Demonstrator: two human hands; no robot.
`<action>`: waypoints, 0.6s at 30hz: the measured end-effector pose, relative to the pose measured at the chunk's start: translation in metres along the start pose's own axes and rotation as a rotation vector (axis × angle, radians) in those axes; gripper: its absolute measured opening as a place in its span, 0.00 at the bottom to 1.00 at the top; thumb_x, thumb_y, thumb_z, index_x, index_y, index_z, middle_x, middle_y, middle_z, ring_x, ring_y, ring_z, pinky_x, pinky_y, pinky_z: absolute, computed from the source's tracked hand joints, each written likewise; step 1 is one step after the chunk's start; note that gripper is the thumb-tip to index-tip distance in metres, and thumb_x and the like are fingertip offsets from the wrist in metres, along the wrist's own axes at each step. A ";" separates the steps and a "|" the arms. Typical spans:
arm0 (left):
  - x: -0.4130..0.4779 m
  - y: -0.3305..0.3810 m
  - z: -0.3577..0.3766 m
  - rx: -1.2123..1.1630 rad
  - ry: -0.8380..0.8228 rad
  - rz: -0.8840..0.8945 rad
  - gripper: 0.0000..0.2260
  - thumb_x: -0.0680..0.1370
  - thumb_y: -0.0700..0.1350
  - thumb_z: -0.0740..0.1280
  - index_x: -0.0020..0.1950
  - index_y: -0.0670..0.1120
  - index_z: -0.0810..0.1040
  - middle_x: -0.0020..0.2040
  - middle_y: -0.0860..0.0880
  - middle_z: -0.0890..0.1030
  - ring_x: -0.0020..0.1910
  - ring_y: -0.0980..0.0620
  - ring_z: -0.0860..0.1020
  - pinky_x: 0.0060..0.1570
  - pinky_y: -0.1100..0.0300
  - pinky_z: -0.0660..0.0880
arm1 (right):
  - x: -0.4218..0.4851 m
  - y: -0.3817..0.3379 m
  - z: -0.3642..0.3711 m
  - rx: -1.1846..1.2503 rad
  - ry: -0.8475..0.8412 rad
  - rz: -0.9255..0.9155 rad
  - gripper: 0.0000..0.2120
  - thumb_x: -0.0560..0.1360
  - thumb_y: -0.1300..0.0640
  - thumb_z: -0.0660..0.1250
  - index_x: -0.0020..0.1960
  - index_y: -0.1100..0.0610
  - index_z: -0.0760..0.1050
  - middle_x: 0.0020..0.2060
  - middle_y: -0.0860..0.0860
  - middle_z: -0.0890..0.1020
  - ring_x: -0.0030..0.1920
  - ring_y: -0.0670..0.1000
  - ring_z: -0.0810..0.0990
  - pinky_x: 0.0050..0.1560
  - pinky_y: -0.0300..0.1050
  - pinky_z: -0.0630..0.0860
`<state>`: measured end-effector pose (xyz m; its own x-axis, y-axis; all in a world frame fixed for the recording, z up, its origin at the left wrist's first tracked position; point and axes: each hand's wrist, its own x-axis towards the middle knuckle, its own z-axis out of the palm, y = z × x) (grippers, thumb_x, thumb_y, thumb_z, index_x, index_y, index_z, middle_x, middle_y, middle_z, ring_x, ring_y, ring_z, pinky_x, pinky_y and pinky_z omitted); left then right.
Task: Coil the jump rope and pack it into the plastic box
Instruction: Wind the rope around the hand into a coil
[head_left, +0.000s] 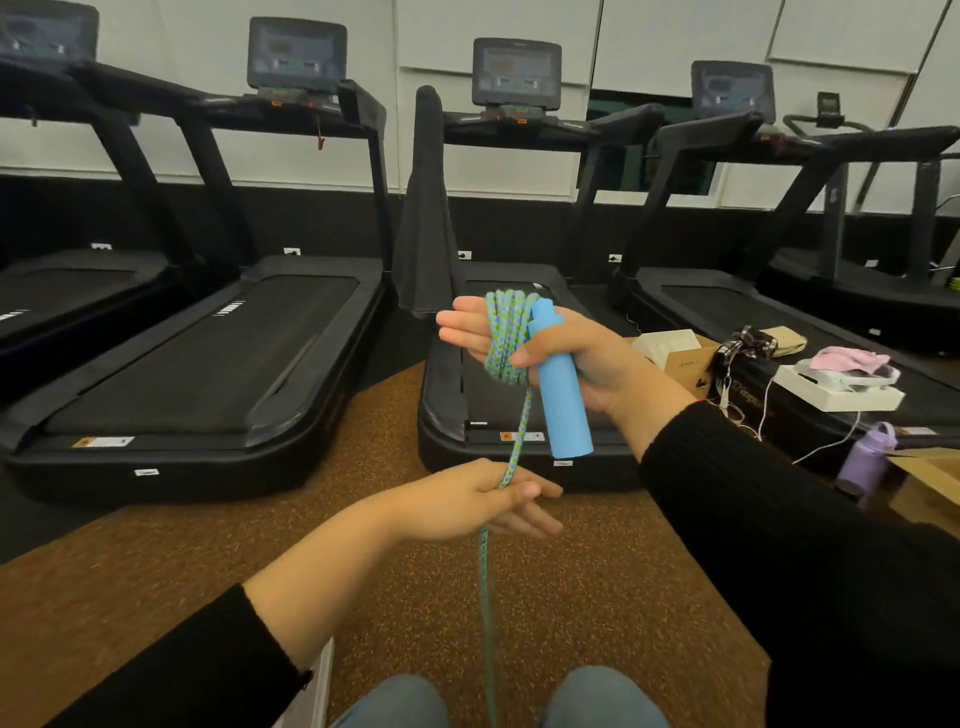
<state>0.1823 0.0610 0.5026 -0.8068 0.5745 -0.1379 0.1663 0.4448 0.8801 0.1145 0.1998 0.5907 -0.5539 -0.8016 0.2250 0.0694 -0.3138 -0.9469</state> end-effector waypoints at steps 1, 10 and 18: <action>-0.004 0.002 -0.002 0.015 -0.022 -0.005 0.18 0.83 0.46 0.52 0.71 0.43 0.68 0.62 0.41 0.80 0.60 0.50 0.80 0.62 0.58 0.74 | -0.001 0.000 -0.001 -0.010 -0.023 0.010 0.31 0.67 0.75 0.53 0.69 0.65 0.65 0.65 0.60 0.75 0.67 0.58 0.73 0.69 0.47 0.68; -0.029 0.021 -0.013 0.039 -0.069 0.038 0.12 0.83 0.46 0.53 0.51 0.48 0.76 0.53 0.36 0.83 0.46 0.52 0.83 0.52 0.62 0.76 | -0.011 0.012 -0.006 0.001 -0.095 0.108 0.32 0.66 0.77 0.50 0.63 0.61 0.76 0.61 0.57 0.79 0.64 0.55 0.76 0.64 0.45 0.73; -0.034 0.039 -0.021 0.266 -0.097 -0.030 0.11 0.83 0.48 0.54 0.50 0.44 0.73 0.42 0.38 0.84 0.36 0.49 0.82 0.46 0.64 0.77 | -0.015 0.018 -0.005 -0.049 -0.139 0.187 0.32 0.65 0.77 0.51 0.66 0.62 0.72 0.63 0.58 0.78 0.66 0.56 0.74 0.66 0.46 0.70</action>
<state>0.2039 0.0446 0.5513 -0.7578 0.6155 -0.2166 0.2963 0.6203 0.7262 0.1204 0.2086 0.5689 -0.4155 -0.9068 0.0713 0.1174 -0.1312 -0.9844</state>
